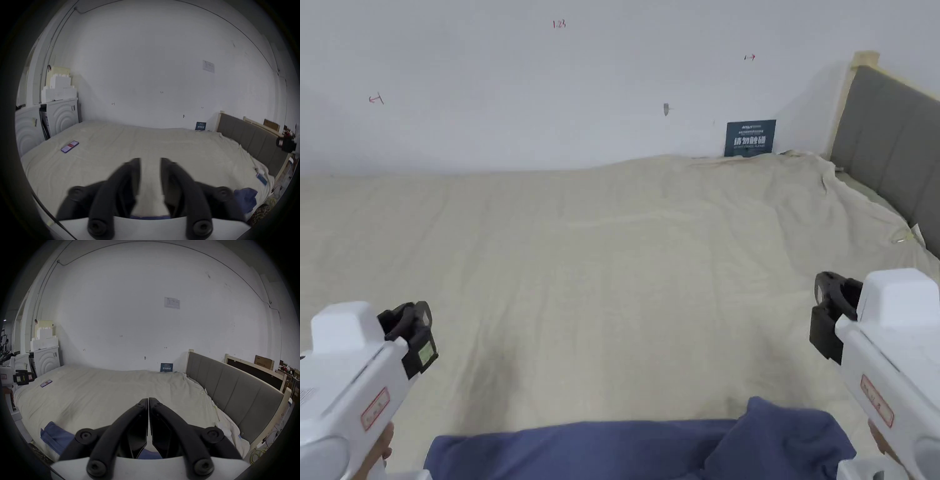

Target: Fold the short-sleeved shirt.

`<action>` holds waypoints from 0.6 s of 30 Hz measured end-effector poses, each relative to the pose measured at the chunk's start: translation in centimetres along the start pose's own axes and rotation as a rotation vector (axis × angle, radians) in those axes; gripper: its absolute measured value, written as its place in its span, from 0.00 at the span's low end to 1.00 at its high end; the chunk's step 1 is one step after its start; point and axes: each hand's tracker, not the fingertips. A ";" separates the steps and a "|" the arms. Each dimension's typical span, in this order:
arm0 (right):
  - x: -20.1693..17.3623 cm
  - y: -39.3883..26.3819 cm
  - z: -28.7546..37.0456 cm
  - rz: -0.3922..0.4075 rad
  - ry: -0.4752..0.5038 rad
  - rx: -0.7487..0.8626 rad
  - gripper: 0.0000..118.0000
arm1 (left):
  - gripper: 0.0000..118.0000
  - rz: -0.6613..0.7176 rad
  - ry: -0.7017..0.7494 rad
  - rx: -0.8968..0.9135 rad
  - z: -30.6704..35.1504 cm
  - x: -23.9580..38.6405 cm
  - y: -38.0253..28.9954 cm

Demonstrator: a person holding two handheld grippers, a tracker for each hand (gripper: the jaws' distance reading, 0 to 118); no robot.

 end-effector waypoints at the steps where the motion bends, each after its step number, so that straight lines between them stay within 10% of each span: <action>1: 0.0 0.0 0.1 -0.015 0.008 0.009 0.00 | 0.01 -0.007 0.002 -0.002 -0.1 0.0 -0.2; 14: 0.6 -0.7 -0.2 -0.014 0.002 -0.033 0.00 | 0.00 0.283 -0.163 -0.402 -2.8 -6.9 -4.9; 18: 0.5 -1.3 -0.3 -0.006 -0.001 -0.055 0.00 | 0.20 0.368 -0.206 -0.572 -3.9 -9.5 -8.3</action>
